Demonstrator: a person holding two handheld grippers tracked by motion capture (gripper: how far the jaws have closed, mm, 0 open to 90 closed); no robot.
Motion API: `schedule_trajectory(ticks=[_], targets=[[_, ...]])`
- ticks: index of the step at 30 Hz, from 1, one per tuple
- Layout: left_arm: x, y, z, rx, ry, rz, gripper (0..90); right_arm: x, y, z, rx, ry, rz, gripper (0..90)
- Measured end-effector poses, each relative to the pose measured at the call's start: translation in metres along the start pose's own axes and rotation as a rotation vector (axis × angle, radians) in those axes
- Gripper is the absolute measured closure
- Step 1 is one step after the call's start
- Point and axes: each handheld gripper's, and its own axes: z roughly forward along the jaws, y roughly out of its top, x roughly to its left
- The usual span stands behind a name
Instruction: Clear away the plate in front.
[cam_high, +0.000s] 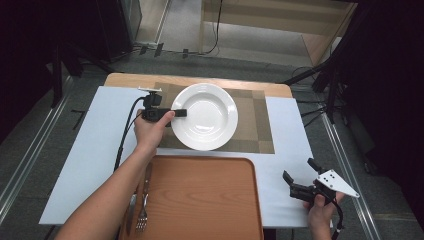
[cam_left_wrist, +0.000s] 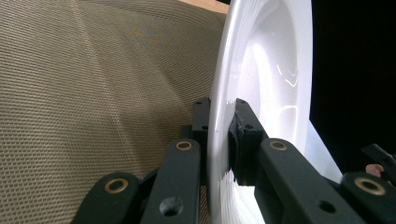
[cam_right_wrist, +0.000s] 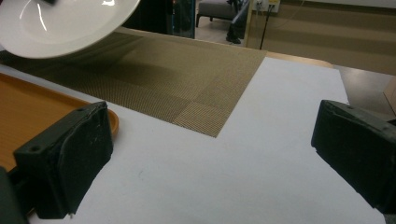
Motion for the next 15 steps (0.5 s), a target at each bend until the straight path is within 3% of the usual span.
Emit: schedule_trajectory(ticks=[15], targets=[[-0.013,-0.010,-0.017,-0.006,-0.027,0.016,81.5,0.000,0.000,0.000,0.000,0.001,-0.002,0.0]])
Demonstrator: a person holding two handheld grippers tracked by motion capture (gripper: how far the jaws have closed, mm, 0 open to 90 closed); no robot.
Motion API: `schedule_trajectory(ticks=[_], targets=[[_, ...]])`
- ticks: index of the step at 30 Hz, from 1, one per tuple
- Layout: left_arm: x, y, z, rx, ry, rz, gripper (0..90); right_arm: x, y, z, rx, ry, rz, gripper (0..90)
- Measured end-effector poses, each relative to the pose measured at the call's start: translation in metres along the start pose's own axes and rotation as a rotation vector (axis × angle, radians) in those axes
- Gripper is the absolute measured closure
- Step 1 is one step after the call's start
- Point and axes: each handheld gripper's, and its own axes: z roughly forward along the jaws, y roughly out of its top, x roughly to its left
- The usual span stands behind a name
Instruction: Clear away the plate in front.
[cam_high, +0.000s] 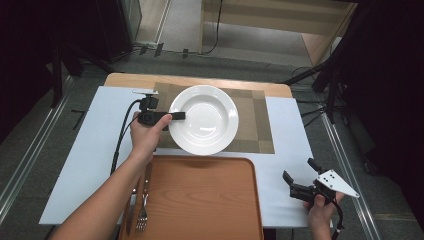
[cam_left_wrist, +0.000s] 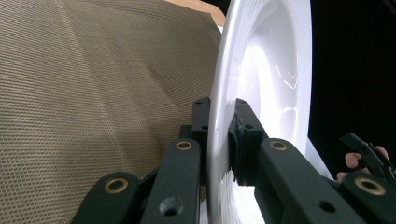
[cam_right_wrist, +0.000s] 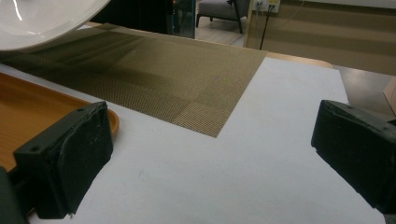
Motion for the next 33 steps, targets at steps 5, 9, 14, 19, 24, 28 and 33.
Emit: schedule_trajectory(ticks=[5,9,14,19,24,28,33], targets=[[0.000,-0.006,-0.005,0.003,-0.001,0.002,81.5,0.000,0.000,0.000,-0.001,-0.001,-0.001,0.0],[0.002,-0.012,-0.008,0.005,-0.007,-0.006,81.5,0.000,0.000,0.000,0.000,-0.001,-0.002,0.0],[0.003,-0.020,-0.013,0.001,-0.015,-0.010,81.5,0.000,0.000,0.000,0.000,0.000,-0.006,0.0],[0.003,-0.028,-0.018,0.007,-0.018,-0.009,81.4,0.001,0.000,0.000,-0.001,0.000,-0.007,0.0],[0.004,-0.035,-0.024,0.017,-0.032,-0.022,81.4,0.001,0.000,0.000,-0.001,0.000,-0.007,0.0],[0.001,-0.041,-0.027,0.023,-0.037,-0.024,81.4,0.001,0.000,0.000,-0.001,-0.001,-0.006,0.0],[-0.001,-0.049,-0.030,0.024,-0.050,-0.018,81.3,0.001,0.000,0.000,-0.001,-0.001,-0.008,0.0]])
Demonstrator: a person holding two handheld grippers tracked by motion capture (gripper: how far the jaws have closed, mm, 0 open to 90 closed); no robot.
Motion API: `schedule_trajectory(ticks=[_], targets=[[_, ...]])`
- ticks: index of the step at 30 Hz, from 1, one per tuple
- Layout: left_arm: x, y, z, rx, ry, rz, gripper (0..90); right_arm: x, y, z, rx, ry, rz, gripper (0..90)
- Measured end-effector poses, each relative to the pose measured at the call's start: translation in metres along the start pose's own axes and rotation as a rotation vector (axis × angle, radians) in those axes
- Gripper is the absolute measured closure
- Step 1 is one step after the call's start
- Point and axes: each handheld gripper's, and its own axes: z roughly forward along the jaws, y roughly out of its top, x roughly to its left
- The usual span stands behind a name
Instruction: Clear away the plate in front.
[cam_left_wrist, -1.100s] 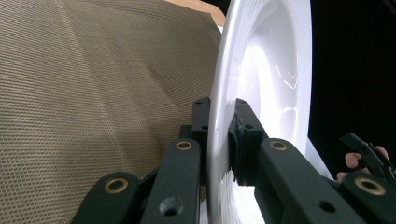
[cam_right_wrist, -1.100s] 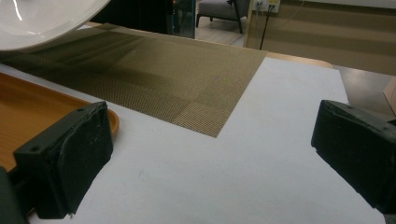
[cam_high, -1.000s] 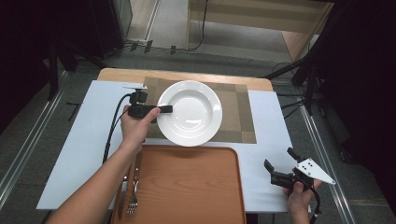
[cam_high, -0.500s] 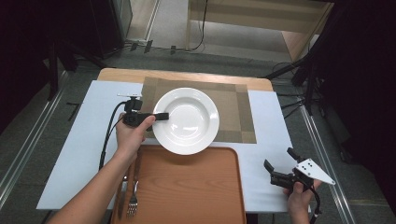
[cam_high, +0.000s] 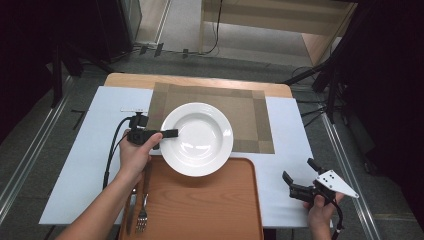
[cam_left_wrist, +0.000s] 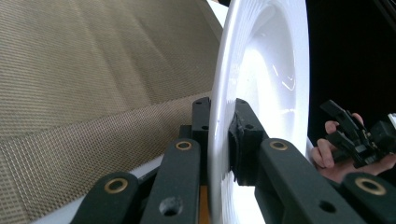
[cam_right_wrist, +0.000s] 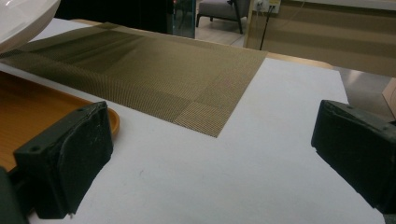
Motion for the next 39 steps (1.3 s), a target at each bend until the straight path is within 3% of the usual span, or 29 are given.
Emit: schedule_trajectory(ticks=[14,39], targets=[[-0.003,-0.019,-0.008,0.004,0.003,-0.001,81.2,0.000,0.000,0.000,0.001,-0.002,-0.001,0.0],[-0.016,-0.054,-0.027,0.017,-0.035,0.006,81.0,0.001,0.000,0.000,0.003,-0.004,-0.005,0.0]])
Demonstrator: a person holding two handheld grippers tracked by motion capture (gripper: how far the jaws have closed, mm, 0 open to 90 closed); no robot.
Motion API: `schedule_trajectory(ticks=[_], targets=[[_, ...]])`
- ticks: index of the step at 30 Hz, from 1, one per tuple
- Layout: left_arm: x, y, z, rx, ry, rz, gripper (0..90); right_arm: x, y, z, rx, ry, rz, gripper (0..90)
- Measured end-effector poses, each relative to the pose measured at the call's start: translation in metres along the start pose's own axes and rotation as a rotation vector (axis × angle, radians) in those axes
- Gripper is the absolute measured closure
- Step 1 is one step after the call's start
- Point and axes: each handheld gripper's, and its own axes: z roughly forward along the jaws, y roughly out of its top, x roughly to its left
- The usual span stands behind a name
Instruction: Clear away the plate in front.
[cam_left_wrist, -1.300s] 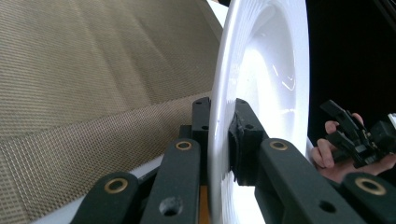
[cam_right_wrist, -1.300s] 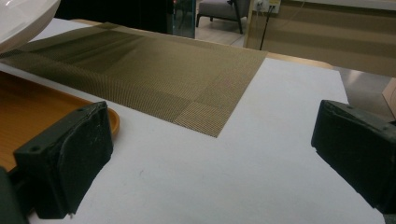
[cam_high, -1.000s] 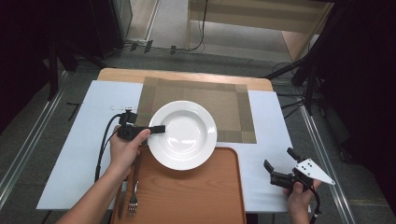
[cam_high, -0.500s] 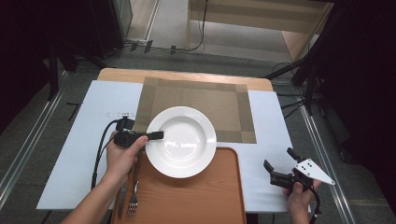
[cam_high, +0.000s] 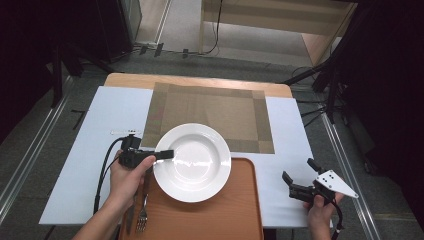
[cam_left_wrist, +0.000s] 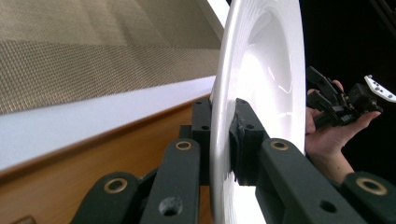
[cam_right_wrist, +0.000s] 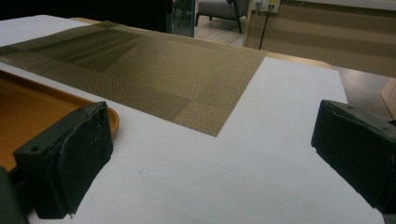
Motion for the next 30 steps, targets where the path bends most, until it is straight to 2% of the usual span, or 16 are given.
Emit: schedule_trajectory(ticks=[11,17,22,27,30], targets=[[-0.001,-0.021,-0.004,0.020,-0.024,-0.027,81.0,0.000,0.000,0.000,0.001,-0.001,-0.002,0.0],[-0.001,-0.033,-0.002,0.043,-0.020,-0.025,80.8,0.001,0.000,0.000,0.002,-0.003,-0.003,0.0],[0.000,-0.041,0.000,0.059,-0.043,-0.042,80.9,0.001,0.000,0.000,0.003,-0.006,-0.006,0.0],[-0.005,-0.048,0.003,0.093,-0.055,-0.027,80.8,0.001,0.000,0.000,0.004,-0.007,-0.006,0.0],[-0.007,-0.052,0.004,0.108,-0.047,-0.023,80.8,0.001,0.000,0.000,0.006,-0.007,-0.005,0.0]])
